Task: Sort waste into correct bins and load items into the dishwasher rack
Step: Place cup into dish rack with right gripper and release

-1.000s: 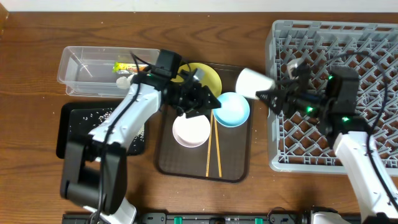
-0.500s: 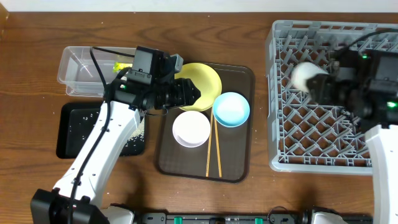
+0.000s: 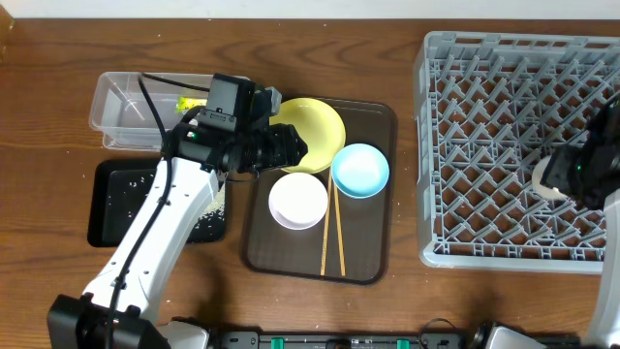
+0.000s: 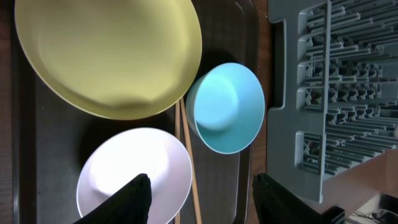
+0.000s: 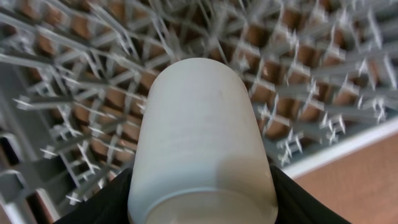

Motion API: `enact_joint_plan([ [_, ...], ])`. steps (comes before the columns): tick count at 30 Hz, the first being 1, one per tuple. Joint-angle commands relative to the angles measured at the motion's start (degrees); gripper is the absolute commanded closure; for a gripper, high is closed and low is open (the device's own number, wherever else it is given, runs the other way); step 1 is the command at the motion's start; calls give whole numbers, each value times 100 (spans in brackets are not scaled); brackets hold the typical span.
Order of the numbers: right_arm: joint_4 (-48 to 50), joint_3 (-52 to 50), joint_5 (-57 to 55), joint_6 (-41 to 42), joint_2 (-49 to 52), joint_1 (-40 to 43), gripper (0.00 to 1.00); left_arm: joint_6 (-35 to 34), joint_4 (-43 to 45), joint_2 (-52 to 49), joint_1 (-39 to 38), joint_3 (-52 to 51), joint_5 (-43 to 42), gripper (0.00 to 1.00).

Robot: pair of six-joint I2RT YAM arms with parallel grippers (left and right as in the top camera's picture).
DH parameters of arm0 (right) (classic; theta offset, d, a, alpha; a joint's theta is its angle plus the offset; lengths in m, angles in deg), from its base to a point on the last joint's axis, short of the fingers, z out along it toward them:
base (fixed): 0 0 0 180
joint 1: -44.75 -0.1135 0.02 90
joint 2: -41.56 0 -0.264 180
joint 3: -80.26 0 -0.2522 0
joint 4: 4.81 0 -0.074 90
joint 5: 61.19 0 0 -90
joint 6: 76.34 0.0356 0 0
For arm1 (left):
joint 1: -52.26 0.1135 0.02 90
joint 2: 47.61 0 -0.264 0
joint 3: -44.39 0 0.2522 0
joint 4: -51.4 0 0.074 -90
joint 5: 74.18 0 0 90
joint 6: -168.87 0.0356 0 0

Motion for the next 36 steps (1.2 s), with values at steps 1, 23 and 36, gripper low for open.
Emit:
enact_joint_plan([
  [1,-146,94,-186,234,280,127,99,94,-20,11,15,66,72,44],
  [23,-240,96,236,258,1346,136,12,94,-31,11,15,66,98,37],
  [36,914,992,2911,-1073,732,-551,21,68,-964,9,13,66,1665,34],
])
